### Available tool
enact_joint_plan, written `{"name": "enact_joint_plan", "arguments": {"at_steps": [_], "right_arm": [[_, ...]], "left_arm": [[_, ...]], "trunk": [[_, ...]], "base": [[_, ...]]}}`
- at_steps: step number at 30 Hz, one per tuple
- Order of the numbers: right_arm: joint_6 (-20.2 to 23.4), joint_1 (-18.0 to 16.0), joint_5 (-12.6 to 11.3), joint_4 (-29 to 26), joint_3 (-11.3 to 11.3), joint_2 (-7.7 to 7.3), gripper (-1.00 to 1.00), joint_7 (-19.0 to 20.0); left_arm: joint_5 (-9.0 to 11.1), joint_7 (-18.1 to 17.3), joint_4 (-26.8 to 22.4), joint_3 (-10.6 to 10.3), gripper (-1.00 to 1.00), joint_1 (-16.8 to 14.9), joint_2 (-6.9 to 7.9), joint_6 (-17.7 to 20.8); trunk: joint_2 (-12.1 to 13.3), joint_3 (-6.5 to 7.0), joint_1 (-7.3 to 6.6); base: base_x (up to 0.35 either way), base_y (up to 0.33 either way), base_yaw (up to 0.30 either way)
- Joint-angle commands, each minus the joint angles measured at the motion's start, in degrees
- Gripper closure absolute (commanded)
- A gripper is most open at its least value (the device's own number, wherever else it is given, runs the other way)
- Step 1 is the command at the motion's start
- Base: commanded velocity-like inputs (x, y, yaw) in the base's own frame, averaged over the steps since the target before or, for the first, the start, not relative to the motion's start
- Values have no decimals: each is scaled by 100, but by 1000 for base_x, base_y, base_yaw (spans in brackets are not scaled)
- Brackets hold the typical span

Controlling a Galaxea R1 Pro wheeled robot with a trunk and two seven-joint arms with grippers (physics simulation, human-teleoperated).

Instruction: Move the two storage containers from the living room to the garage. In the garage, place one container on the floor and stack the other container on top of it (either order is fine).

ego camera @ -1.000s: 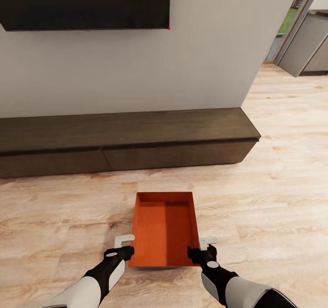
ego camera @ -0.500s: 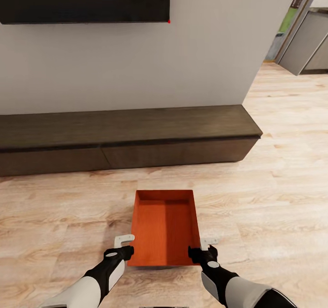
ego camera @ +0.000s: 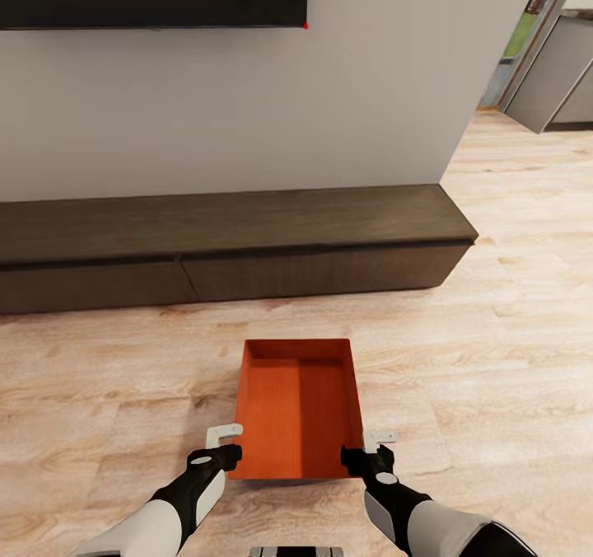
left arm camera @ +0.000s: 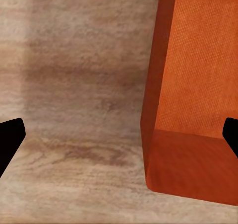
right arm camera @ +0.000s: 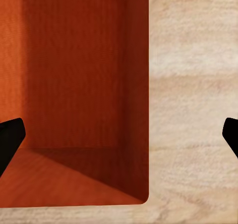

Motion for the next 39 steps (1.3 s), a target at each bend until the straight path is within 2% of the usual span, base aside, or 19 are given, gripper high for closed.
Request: {"name": "enact_joint_plan", "arguments": {"at_steps": [1, 13, 30, 39], "right_arm": [[-15, -2, -47, 3, 49, 0, -100, -17], [-15, -2, -47, -1, 49, 2, -100, -18], [-15, -2, -50, 3, 49, -2, -100, -11], [-15, -2, -50, 1, 49, -3, -100, -12]], "left_arm": [[-14, 7, -11, 34, -100, 0, -4, 23], [-48, 8, -6, -4, -100, 0, -13, 5], [-76, 11, -2, -24, -100, 0, -26, -16], [-76, -11, -10, -33, -100, 0, -13, -24]], "trunk": [[-43, -22, 22], [-524, -237, 285], [-524, -237, 285], [-524, -237, 285]], "base": [[0, 0, 0], [0, 0, 0], [4, 0, 0], [130, 0, 0]]}}
